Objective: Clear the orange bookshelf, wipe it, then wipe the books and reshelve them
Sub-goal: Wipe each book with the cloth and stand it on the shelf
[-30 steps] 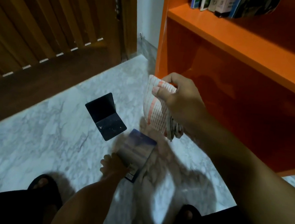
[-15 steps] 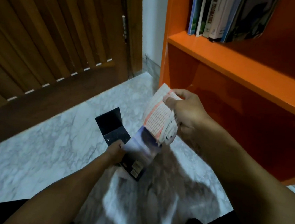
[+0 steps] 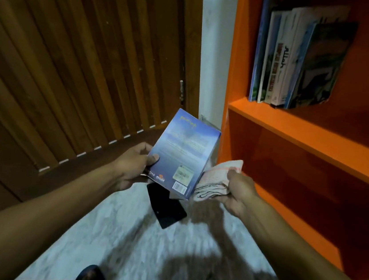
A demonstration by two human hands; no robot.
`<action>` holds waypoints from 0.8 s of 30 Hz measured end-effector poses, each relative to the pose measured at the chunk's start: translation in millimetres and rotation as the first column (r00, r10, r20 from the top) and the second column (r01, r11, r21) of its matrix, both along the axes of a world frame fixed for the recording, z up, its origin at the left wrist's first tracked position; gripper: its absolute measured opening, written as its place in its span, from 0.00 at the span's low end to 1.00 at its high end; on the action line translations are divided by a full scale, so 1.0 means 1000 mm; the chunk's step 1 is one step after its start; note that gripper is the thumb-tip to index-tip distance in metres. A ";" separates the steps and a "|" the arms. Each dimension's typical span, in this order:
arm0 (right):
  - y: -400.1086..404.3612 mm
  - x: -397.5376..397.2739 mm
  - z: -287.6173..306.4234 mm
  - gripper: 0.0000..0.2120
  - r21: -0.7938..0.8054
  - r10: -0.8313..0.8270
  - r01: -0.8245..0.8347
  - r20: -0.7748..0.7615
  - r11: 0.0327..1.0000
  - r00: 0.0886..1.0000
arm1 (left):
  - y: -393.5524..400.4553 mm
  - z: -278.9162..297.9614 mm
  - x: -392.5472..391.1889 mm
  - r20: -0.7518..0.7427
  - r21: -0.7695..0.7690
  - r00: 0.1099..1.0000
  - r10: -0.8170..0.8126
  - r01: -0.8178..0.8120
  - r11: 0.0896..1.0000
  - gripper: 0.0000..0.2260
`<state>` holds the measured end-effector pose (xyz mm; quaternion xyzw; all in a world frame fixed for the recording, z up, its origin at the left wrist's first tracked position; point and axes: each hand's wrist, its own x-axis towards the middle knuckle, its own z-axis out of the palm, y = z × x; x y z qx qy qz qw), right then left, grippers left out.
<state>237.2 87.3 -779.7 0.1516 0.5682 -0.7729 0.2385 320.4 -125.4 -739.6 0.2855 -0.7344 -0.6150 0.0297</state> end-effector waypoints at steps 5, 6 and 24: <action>-0.008 0.013 0.001 0.09 -0.182 0.155 -0.165 -0.066 0.969 0.986 | 0.022 0.010 0.023 -0.022 -0.033 0.995 -0.099 0.098 0.995 0.05; -0.006 0.013 -0.001 0.10 -0.194 0.182 -0.196 -0.087 0.961 0.979 | 0.025 0.008 0.022 -0.028 -0.052 0.995 -0.100 0.099 0.994 0.04; 0.010 0.014 0.009 0.12 -0.163 0.185 -0.209 -0.152 0.964 0.971 | 0.044 0.007 0.005 -0.159 0.079 0.986 -0.046 0.059 0.995 0.08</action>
